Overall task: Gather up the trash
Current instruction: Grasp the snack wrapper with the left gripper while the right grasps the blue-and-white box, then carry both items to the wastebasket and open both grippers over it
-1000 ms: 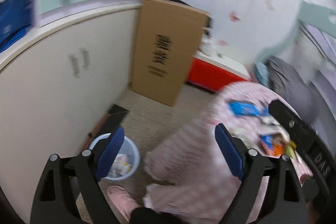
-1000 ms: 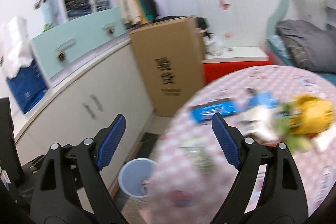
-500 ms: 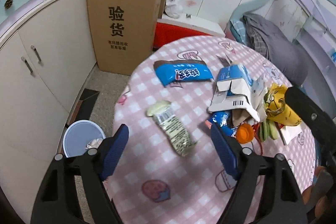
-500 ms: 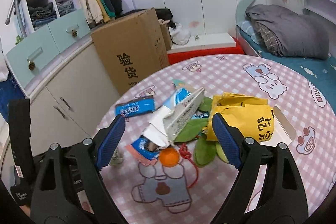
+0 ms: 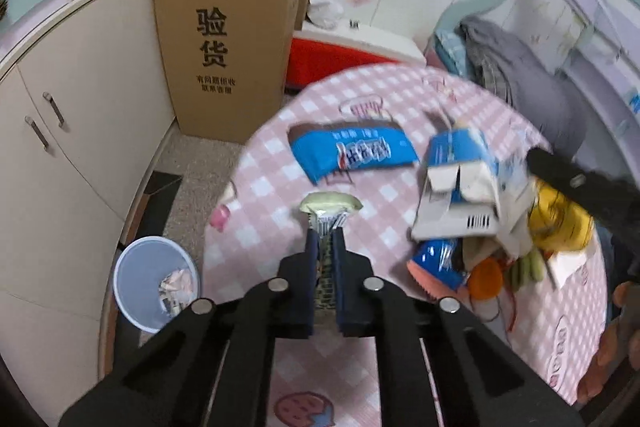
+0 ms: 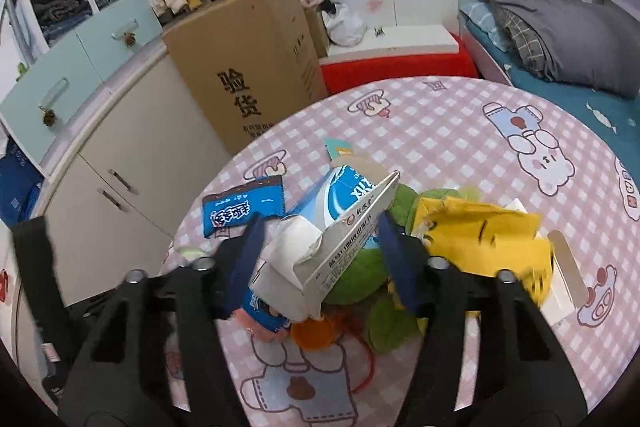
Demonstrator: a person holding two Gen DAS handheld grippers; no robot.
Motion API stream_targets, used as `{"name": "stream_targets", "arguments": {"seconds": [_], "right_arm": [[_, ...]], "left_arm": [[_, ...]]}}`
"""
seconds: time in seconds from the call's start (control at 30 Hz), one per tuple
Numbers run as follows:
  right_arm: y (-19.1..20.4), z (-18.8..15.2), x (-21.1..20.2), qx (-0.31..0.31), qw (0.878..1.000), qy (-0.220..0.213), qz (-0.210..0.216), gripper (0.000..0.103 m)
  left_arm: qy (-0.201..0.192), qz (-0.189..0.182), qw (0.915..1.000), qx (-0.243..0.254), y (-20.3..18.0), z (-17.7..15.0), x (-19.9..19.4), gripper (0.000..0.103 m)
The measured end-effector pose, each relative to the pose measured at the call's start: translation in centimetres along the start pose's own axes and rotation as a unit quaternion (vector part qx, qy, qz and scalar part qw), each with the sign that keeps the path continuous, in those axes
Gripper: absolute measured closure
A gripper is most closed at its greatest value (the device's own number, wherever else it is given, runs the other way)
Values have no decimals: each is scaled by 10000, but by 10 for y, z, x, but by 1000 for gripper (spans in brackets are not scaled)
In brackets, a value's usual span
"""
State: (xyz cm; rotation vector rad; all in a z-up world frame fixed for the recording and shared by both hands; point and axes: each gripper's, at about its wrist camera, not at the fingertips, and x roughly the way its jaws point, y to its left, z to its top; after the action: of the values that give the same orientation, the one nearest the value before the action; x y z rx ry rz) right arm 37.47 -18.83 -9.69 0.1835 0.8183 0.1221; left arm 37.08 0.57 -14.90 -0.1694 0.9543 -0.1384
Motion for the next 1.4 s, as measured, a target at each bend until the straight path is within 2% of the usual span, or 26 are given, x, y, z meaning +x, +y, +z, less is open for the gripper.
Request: {"name": "stream_targets", "arguments": {"seconds": [0.03, 0.13, 0.17, 0.3, 0.47, 0.57, 0.63, 0.73, 0.9, 1.0, 1.13, 1.23, 1.4], "right_arm": [[5, 1, 0, -115, 9998, -36, -134, 50], [4, 3, 16, -119, 9989, 274, -369, 52], [2, 3, 21, -127, 9982, 309, -501, 55], [-3, -1, 33, -91, 9973, 519, -513, 66], [-3, 0, 41, -172, 9959, 678, -566, 67], [-5, -1, 41, -168, 9955, 707, -602, 88], [-13, -4, 42, -31, 9959, 736, -529, 92], [-17, -8, 38, 70, 9971, 626, -429, 96], [-6, -6, 7, 30, 9995, 63, -313, 98], [8, 0, -15, -115, 9996, -153, -207, 98], [32, 1, -41, -308, 9988, -373, 6, 98], [57, -1, -53, -509, 9974, -468, 206, 98], [108, -14, -52, -809, 9935, -442, 666, 98]], "left_arm": [[-88, -63, 9999, -69, 3, 2, -4, 97], [-334, -98, 9993, -127, 6, 8, -14, 98], [-396, -92, 9991, -133, 6, 9, -18, 98], [-562, -182, 9981, -146, 9, 14, -31, 98], [-612, -324, 9974, -212, 14, 12, -40, 98], [-622, -416, 9970, -219, 18, 8, -47, 98], [-644, -436, 9967, -215, 18, 4, -53, 98], [-677, -433, 9966, -194, 21, 0, -59, 98], [-750, -485, 9957, -225, 26, -2, -71, 98], [-794, -668, 9940, -357, 36, -2, -82, 98], [-871, -898, 9907, -540, 50, -5, -98, 98], [-1032, -879, 9889, -604, 64, -9, -114, 98], [-1186, -785, 9871, -737, 95, -18, -132, 98]]}}
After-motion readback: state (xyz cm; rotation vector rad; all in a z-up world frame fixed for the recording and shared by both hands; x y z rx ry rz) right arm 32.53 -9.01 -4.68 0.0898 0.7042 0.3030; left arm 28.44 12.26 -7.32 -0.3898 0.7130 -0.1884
